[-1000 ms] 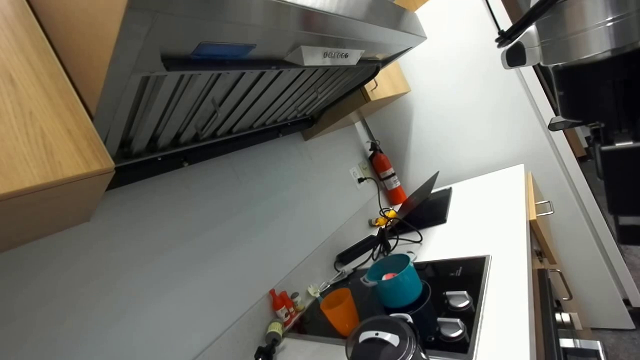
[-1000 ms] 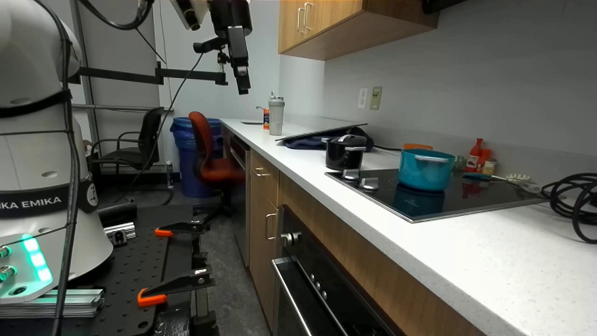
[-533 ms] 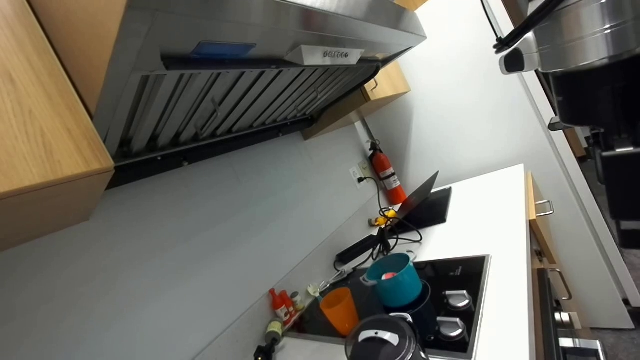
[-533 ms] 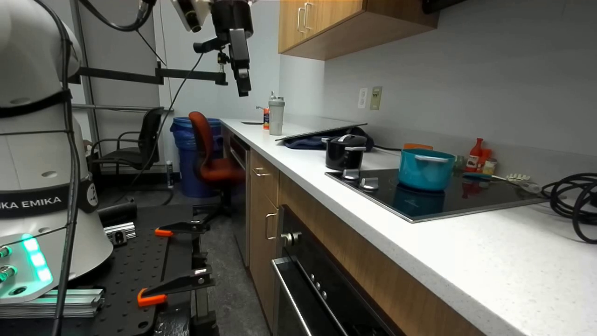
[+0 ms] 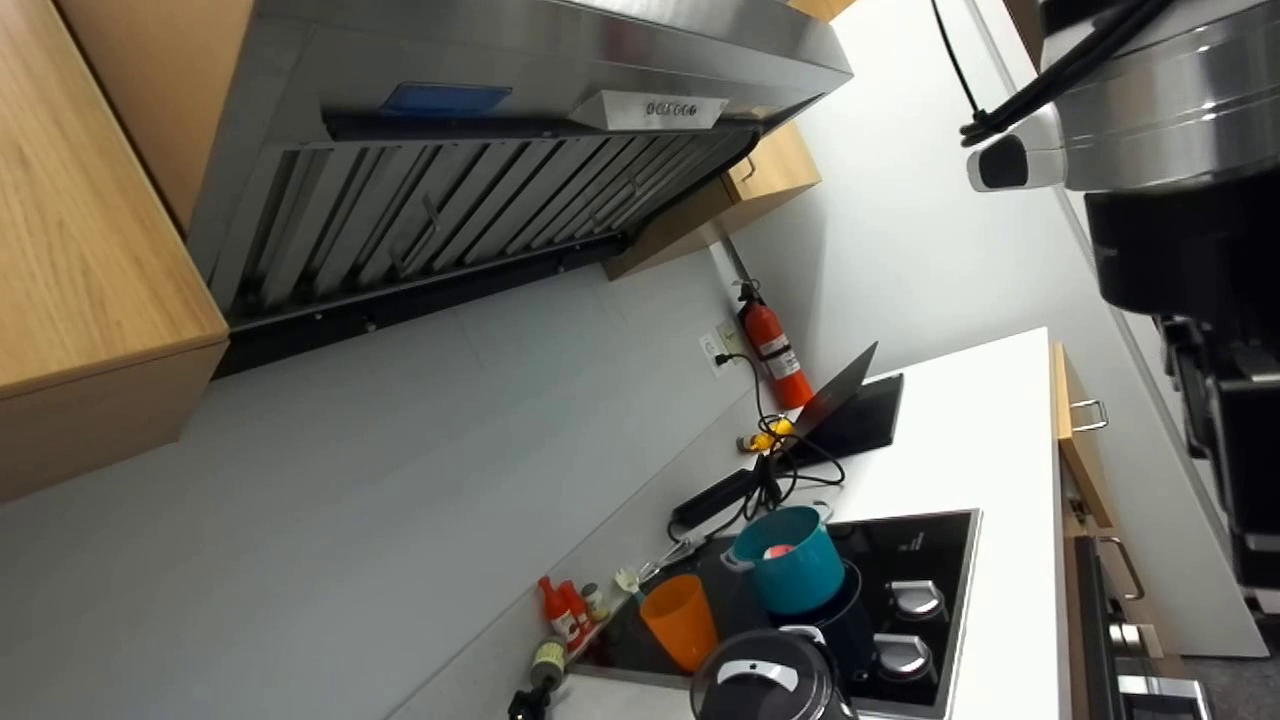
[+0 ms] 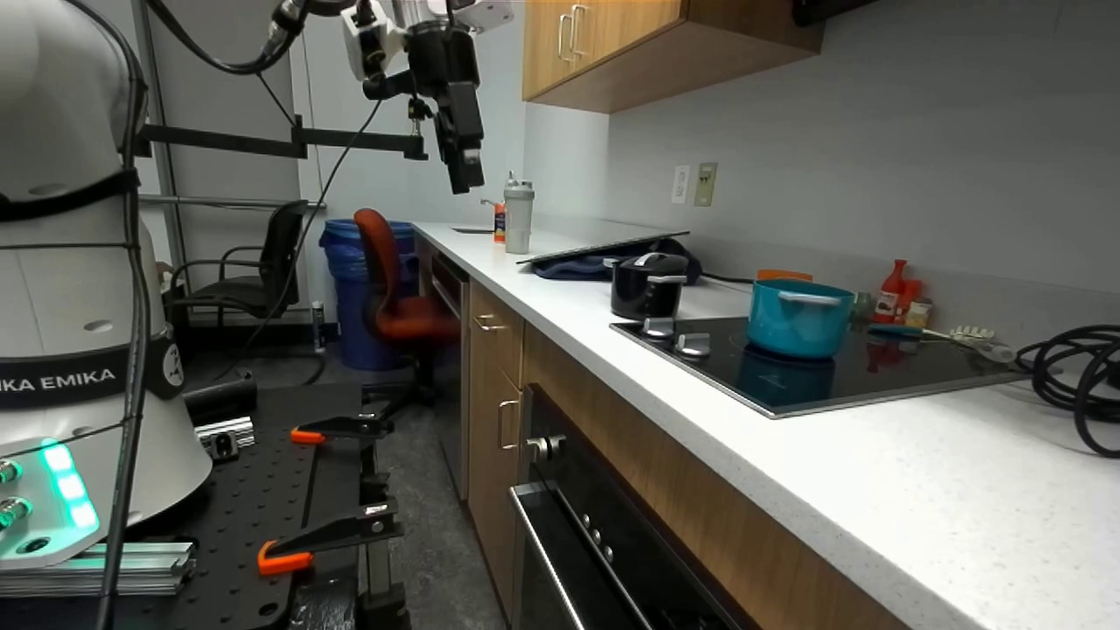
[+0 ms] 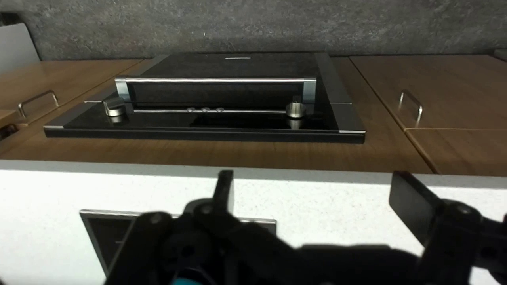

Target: Transfer the lid from the black pot to the blue pot

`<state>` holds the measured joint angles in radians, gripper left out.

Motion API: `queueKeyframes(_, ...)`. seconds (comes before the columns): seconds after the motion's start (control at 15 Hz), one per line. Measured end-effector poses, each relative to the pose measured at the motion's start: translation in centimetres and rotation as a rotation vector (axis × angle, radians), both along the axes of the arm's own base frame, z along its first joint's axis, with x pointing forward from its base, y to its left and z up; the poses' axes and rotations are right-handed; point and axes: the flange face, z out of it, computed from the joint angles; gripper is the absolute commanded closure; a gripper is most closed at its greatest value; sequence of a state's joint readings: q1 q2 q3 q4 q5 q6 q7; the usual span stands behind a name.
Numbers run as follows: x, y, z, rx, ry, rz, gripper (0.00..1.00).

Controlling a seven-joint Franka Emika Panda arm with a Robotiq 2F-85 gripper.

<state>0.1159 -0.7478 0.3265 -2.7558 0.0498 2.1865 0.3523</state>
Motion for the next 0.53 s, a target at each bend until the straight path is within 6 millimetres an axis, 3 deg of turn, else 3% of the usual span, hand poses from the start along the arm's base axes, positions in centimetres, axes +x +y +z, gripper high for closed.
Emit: queueKeyframes(0.53,3.0,3.4,-1.5,0.055,-0.092,0.071,0.00)
